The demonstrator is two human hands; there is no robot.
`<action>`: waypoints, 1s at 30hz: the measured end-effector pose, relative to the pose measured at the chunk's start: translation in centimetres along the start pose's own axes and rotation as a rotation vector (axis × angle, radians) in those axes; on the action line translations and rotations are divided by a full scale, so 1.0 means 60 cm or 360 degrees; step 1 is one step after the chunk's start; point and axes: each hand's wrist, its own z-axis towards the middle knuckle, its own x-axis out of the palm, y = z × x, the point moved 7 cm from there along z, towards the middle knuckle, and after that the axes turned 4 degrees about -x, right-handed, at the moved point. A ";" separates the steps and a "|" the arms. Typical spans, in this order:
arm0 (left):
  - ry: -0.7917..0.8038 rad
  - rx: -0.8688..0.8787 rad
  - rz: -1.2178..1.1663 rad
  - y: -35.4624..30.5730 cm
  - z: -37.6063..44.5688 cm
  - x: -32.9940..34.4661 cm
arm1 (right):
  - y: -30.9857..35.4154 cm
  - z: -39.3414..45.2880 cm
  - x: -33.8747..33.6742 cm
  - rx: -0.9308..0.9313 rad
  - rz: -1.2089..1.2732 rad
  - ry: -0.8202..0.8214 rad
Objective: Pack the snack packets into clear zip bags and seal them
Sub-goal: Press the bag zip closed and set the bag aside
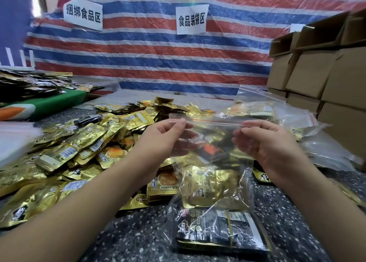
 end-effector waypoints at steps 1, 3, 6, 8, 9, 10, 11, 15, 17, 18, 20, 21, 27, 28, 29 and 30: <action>-0.0042 0.0054 0.0056 -0.003 -0.001 -0.003 | 0.001 0.000 -0.002 -0.0019 -0.0041 -0.0024; -0.0085 0.0132 0.0104 -0.006 -0.001 -0.006 | 0.004 0.000 -0.004 -0.0069 -0.0135 -0.0067; -0.0090 0.0208 0.0151 -0.010 -0.003 -0.007 | 0.017 -0.007 -0.003 -0.0251 -0.0320 -0.0126; -0.0049 0.0235 0.0176 -0.012 -0.004 -0.003 | 0.038 -0.019 0.000 -0.0538 -0.0635 -0.0203; -0.0021 0.0250 0.0192 -0.012 -0.006 0.001 | 0.052 -0.028 0.005 -0.0715 -0.0908 -0.0250; 0.0004 0.0267 0.0210 -0.013 -0.008 0.004 | 0.063 -0.037 0.014 -0.0876 -0.1191 -0.0270; 0.0028 0.0286 0.0226 -0.014 -0.010 0.008 | 0.071 -0.045 0.028 -0.1003 -0.1405 -0.0255; 0.0092 0.0342 0.0252 -0.018 -0.014 0.018 | 0.087 -0.050 0.096 -0.1169 -0.1817 0.0085; 0.0072 0.0388 0.0275 -0.022 -0.015 0.018 | 0.084 -0.042 0.129 -0.1128 -0.1927 0.0304; 0.0045 0.0416 0.0269 -0.024 -0.015 0.016 | 0.082 -0.038 0.142 -0.1090 -0.1905 0.0404; -0.0038 0.0463 0.0264 -0.027 -0.016 0.011 | 0.078 -0.031 0.157 -0.1047 -0.1864 0.0536; -0.0089 0.0478 0.0265 -0.028 -0.015 0.007 | 0.077 -0.028 0.160 -0.1036 -0.1869 0.0557; -0.0278 0.0496 0.0175 -0.031 -0.009 -0.018 | 0.079 -0.008 0.165 -0.0880 -0.1768 0.0645; -0.0276 0.0504 0.0173 -0.031 -0.009 -0.018 | 0.079 -0.005 0.170 -0.0849 -0.1755 0.0681; -0.0269 0.0510 0.0176 -0.032 -0.009 -0.018 | 0.078 -0.002 0.175 -0.0824 -0.1748 0.0714; -0.0265 0.0511 0.0179 -0.032 -0.009 -0.017 | 0.078 0.001 0.180 -0.0805 -0.1755 0.0740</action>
